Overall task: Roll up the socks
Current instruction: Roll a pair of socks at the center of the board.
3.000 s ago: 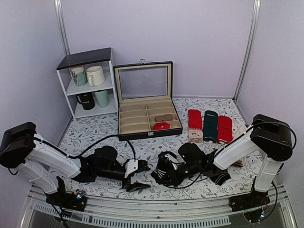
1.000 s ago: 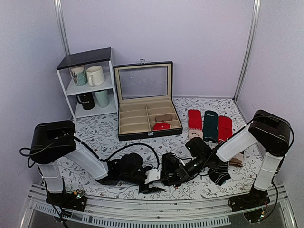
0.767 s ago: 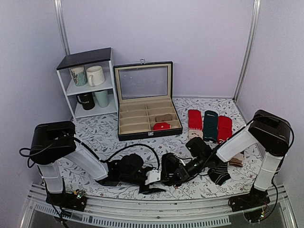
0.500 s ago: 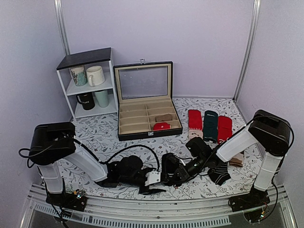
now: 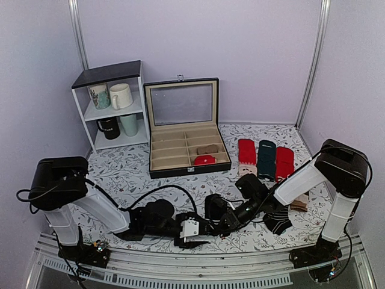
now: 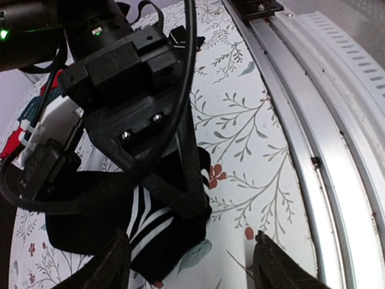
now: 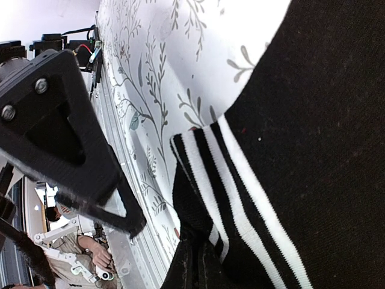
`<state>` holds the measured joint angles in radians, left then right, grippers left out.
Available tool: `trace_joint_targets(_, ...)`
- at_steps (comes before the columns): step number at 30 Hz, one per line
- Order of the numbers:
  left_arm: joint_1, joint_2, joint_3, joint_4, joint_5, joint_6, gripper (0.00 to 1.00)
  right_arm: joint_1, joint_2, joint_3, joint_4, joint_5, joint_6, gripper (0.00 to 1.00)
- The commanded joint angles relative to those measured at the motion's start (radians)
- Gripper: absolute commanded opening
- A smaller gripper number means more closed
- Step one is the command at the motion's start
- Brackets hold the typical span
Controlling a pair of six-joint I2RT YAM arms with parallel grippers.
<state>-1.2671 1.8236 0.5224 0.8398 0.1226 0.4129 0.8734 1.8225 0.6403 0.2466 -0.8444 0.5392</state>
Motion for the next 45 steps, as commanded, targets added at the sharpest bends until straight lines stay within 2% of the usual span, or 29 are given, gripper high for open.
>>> trace_joint_targets(1, -0.011, 0.043, 0.066, -0.036, 0.015, 0.032, 0.68, -0.007, 0.021, -0.034, -0.087, 0.052, 0.007, 0.0)
trace_joint_targets(11, -0.002, 0.101, 0.112, -0.098, 0.066, -0.007, 0.47, -0.007, -0.004, -0.045, -0.089, 0.056, 0.012, 0.0)
trace_joint_targets(13, -0.001, 0.102, 0.108, -0.103, 0.065, -0.021, 0.47, -0.006, -0.008, -0.047, -0.089, 0.056, 0.013, 0.0)
trace_joint_targets(17, -0.001, 0.121, 0.106, -0.111, 0.025, -0.042, 0.55, -0.006, -0.014, -0.047, -0.088, 0.052, 0.014, 0.0)
trace_joint_targets(22, 0.002, 0.169, 0.116, -0.117, -0.042, -0.062, 0.58, -0.006, -0.017, -0.045, -0.09, 0.044, 0.013, 0.0)
trace_joint_targets(25, 0.007, 0.181, 0.132, -0.146, -0.056, -0.07, 0.48, -0.007, -0.023, -0.045, -0.089, 0.04, 0.014, 0.0)
trace_joint_targets(28, 0.006, 0.182, 0.133, -0.159, -0.055, -0.087, 0.27, -0.008, -0.037, -0.046, -0.091, 0.041, 0.016, 0.0)
trace_joint_targets(31, 0.008, 0.177, 0.126, -0.161, -0.051, -0.101, 0.18, -0.009, -0.049, -0.048, -0.092, 0.042, 0.019, 0.0)
trace_joint_targets(33, 0.009, 0.174, 0.12, -0.167, -0.056, -0.112, 0.14, -0.012, -0.055, -0.048, -0.092, 0.041, 0.021, 0.0)
trace_joint_targets(36, 0.006, 0.165, 0.096, -0.158, -0.054, -0.144, 0.0, -0.015, -0.063, -0.049, -0.092, 0.044, 0.024, 0.0)
trace_joint_targets(41, 0.007, 0.17, 0.088, -0.15, -0.044, -0.167, 0.0, -0.014, -0.079, -0.038, -0.093, 0.062, 0.017, 0.0)
trace_joint_targets(45, 0.007, 0.177, 0.092, -0.152, -0.029, -0.172, 0.0, -0.015, -0.086, -0.018, -0.092, 0.075, 0.005, 0.06)
